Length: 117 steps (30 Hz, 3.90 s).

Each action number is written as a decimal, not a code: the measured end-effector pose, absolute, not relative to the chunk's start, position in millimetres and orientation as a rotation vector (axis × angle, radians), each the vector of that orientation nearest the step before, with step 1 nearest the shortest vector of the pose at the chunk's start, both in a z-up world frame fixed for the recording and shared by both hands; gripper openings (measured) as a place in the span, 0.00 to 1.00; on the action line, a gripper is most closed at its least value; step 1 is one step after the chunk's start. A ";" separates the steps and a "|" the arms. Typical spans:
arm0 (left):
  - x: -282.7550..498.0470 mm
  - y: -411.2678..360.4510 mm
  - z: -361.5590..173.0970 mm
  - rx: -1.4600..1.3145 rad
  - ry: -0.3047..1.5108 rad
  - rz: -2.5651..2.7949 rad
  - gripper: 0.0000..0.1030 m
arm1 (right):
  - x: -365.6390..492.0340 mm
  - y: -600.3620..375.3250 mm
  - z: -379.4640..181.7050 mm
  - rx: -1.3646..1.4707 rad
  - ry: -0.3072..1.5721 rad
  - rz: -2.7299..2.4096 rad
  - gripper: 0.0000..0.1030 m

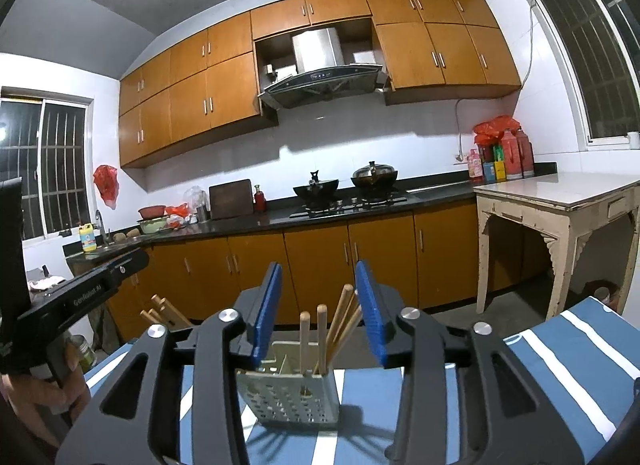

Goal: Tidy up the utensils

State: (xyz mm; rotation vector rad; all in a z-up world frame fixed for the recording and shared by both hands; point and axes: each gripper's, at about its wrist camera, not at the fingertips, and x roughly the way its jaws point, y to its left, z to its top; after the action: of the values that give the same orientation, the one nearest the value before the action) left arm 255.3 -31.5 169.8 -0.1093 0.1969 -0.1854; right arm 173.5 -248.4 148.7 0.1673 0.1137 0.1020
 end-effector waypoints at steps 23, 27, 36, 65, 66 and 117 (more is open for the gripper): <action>95.1 40.5 105.7 -0.042 0.281 -0.073 0.93 | 70.4 -220.6 98.6 0.074 0.260 0.137 0.98; 74.9 41.7 93.4 -0.047 0.300 -0.053 0.96 | 56.5 -212.5 84.2 0.039 0.278 0.115 0.98; 41.9 24.3 60.4 0.030 0.306 -0.040 0.96 | 30.8 -204.1 54.6 0.016 0.300 0.082 0.98; 5.3 13.6 2.0 0.042 0.371 -0.025 0.96 | -5.3 -206.7 4.4 0.061 0.332 0.010 0.98; 5.2 13.4 2.2 0.044 0.371 -0.027 0.96 | -5.9 -206.8 4.3 0.060 0.331 0.008 0.98; 7.1 11.4 -2.2 0.034 0.385 -0.022 0.96 | -10.0 -201.8 1.5 0.059 0.340 -0.003 0.98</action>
State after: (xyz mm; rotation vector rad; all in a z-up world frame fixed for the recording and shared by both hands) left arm 7.1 11.4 -2.2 0.0343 0.3852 -0.0225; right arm -10.0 -201.8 1.5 0.0594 0.3400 -0.0030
